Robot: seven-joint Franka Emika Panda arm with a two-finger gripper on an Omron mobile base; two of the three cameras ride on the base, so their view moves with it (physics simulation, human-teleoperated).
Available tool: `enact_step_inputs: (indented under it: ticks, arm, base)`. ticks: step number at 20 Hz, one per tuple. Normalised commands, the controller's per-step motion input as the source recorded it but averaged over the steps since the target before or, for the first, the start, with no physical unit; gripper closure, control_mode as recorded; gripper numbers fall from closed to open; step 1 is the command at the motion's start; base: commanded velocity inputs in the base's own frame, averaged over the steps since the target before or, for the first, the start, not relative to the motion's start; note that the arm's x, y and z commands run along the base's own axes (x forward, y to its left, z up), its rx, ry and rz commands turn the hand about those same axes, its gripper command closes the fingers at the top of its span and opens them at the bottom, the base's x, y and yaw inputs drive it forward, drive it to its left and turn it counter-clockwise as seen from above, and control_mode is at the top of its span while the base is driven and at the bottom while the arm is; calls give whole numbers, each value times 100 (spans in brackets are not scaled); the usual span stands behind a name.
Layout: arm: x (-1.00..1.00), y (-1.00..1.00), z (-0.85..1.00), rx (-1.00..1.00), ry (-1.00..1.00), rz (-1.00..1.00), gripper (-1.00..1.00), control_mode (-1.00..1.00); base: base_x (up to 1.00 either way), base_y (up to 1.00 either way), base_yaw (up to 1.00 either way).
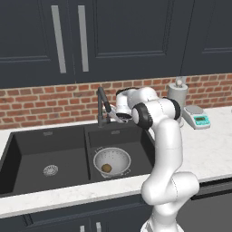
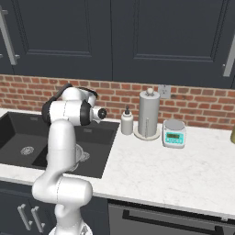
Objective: Put the colander in the sink, put the kiwi in the colander, and turn on the sink faucet and pour water over the colander.
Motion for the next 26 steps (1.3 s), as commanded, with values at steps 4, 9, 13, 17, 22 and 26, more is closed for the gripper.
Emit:
enact_step_inputs:
  ticks: [4, 9, 13, 17, 22, 26]
  arm:
    - [11, -51, -14, 0, 0, -5, 100, -100]
    - [7, -66, -18, 0, 0, -6, 100, -100]
    - [0, -84, -24, 0, 2, -6, 100, -100]
    - [0, -96, -27, 0, 3, -6, 100, -100]
    - [-1, -100, -30, 2, 4, -7, 100, -100]
    - [-11, -100, -33, 4, 4, -7, 100, -100]
  base:
    - [0, 0, 0]
    - [0, 0, 0]
    - [0, 0, 0]
    - [0, 0, 0]
    - [0, 0, 0]
    - [0, 0, 0]
